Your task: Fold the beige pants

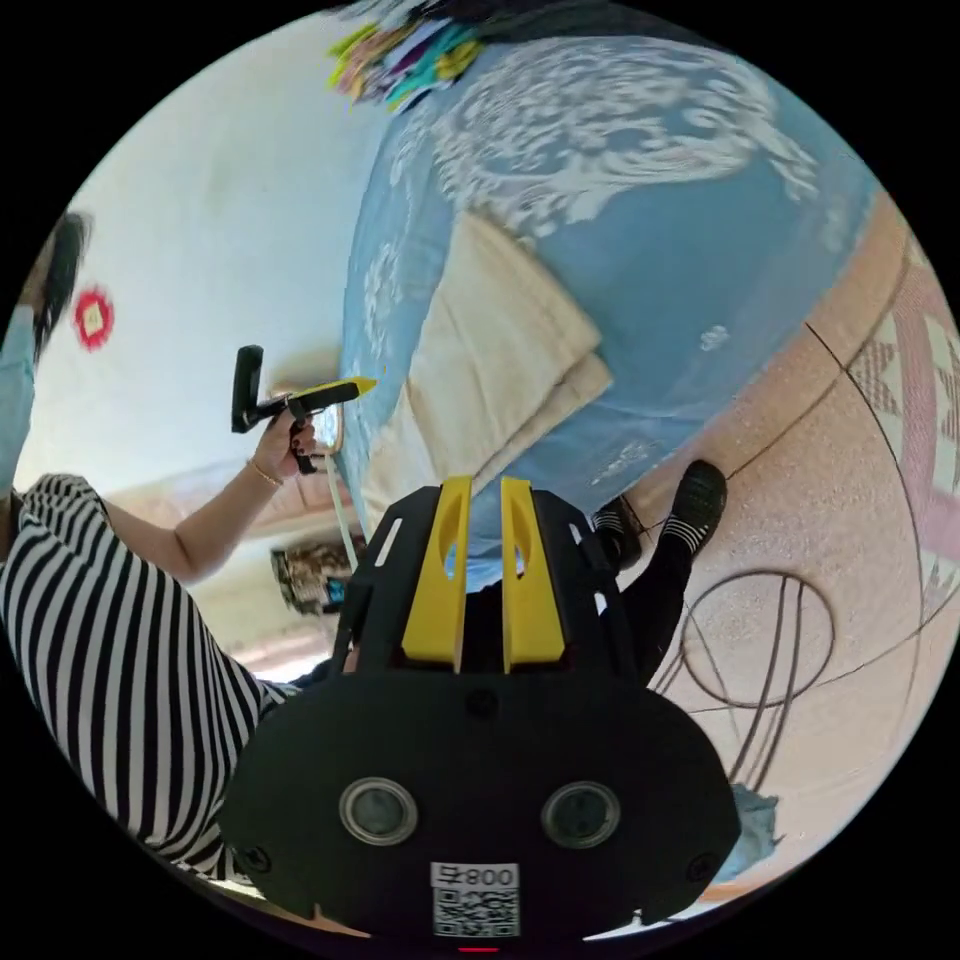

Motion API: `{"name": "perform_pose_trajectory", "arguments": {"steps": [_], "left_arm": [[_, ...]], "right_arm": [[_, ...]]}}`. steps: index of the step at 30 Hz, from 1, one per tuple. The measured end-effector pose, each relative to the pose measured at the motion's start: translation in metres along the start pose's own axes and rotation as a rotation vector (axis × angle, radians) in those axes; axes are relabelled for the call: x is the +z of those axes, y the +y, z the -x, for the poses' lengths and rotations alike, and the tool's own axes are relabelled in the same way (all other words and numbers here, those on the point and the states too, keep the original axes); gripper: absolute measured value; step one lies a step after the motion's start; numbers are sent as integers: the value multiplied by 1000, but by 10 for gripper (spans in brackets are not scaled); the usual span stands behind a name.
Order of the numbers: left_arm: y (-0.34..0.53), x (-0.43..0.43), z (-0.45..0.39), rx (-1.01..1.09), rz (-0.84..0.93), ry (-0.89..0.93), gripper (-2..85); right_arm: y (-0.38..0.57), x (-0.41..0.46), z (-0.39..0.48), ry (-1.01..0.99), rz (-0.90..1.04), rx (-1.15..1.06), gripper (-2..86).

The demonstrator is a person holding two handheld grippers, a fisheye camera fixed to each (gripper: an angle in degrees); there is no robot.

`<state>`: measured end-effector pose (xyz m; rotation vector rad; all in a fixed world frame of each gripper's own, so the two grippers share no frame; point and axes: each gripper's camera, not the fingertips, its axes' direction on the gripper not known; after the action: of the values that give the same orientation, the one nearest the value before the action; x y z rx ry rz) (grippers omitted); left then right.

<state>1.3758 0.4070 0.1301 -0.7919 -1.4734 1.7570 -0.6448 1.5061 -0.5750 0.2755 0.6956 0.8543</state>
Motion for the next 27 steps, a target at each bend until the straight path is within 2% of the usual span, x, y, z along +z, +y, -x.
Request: {"name": "perform_pose_trajectory", "arguments": {"steps": [5, 9, 14, 20, 25, 27], "left_arm": [[137, 22, 98, -410, 70, -10, 70], [228, 49, 135, -614, 95, -23, 71], [350, 106, 173, -877, 84, 26, 73], [474, 171, 192, -1127, -29, 135, 78], [535, 219, 207, -1199, -200, 228, 79], [549, 235, 212, -1214, -232, 230, 71]], "right_arm": [[-37, 51, 85, 36, 215, -281, 67], [-65, 116, 167, 38, 394, -532, 72], [-80, 193, 259, 78, 530, -761, 78], [-88, 275, 367, 195, 582, -1017, 86], [-84, 349, 428, 246, 693, -1119, 89], [-72, 388, 446, 325, 794, -1147, 89]]}}
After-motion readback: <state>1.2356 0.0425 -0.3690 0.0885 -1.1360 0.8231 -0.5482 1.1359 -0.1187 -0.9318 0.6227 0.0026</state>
